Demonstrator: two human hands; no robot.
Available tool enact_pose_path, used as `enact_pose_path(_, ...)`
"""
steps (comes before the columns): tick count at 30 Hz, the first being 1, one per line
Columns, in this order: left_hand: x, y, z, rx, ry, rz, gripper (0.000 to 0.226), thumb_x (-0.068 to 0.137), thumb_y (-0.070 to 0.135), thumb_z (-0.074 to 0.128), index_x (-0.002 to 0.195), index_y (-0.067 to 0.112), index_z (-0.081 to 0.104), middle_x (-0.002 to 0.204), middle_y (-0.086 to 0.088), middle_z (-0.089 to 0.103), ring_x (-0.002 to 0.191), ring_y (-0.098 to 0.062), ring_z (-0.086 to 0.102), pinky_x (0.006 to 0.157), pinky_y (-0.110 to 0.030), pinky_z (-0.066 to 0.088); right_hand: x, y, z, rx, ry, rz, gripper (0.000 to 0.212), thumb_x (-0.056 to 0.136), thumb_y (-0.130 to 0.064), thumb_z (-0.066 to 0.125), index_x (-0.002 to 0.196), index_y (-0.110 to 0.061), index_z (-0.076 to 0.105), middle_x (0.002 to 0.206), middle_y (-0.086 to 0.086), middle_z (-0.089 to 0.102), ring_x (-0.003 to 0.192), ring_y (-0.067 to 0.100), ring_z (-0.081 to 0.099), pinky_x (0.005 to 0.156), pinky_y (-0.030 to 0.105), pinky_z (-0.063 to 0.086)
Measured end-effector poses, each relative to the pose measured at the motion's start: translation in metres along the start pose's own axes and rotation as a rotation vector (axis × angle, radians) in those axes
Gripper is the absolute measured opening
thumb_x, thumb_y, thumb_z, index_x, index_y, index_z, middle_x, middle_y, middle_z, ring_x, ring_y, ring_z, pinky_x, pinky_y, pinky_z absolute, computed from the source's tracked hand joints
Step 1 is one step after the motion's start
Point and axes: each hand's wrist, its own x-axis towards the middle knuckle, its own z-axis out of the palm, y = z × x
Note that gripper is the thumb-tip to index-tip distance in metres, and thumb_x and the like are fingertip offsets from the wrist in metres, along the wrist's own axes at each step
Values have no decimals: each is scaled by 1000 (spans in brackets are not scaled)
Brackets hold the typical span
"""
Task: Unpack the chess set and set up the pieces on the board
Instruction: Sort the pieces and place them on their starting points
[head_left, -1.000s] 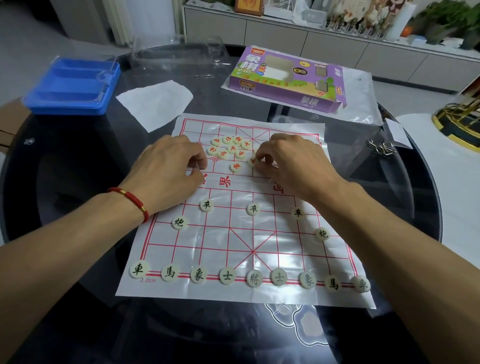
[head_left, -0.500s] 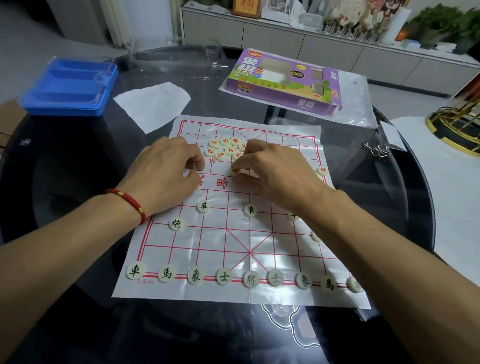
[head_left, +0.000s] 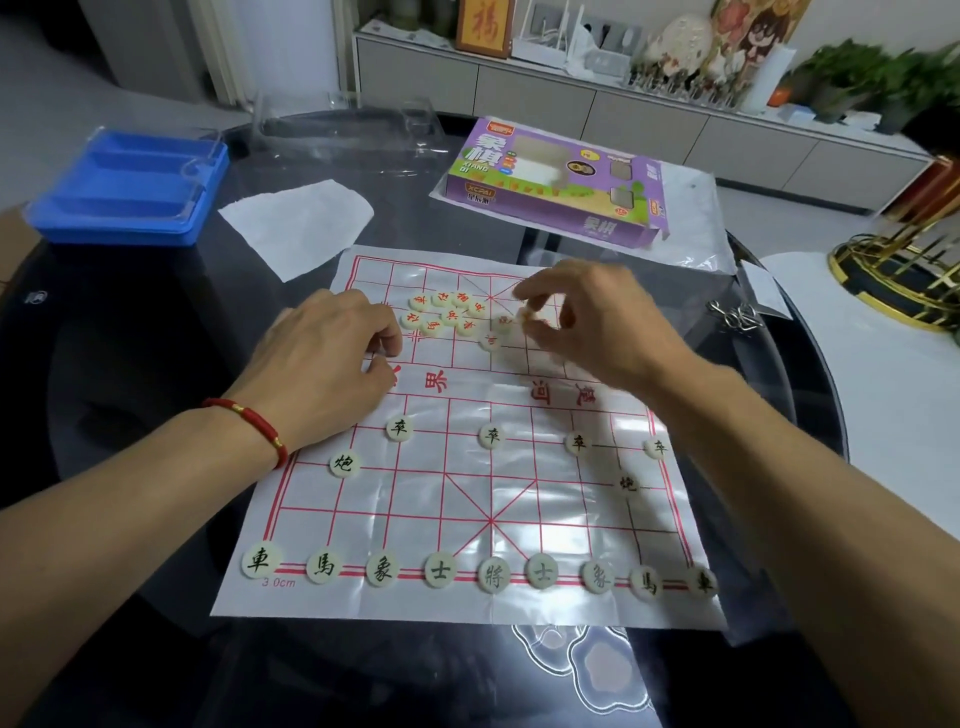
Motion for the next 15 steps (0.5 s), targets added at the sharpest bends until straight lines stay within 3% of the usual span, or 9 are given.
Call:
enact_pose_path(5,1,1,0,-4,-19,-5,13,89,30,68,100,34,62,99,12,57,96,-12,51,92,-45,53,19,46,-3,13,39,164,30,92,-8,70,121,-14,73,119,4,73,90,12,65,82,30,56)
enact_pose_path(9,2,1,-1,-9,-26,-20,14,89,30,67,102,33,63,100,11,58,96,-12,50,91,-42,52,30,58,8,23,-63,171,31,91,-10,72,121,-16,73,119,2,72,92,14,65,84,36,58)
enact_pose_path(15,2,3,-2,0,-39,-36,16,90,29,68,105,31,62,104,9,59,98,-13,50,93,-41,52,32,67,8,22,-62,167,42,89,-8,74,129,-18,68,122,1,70,92,19,68,85,41,59)
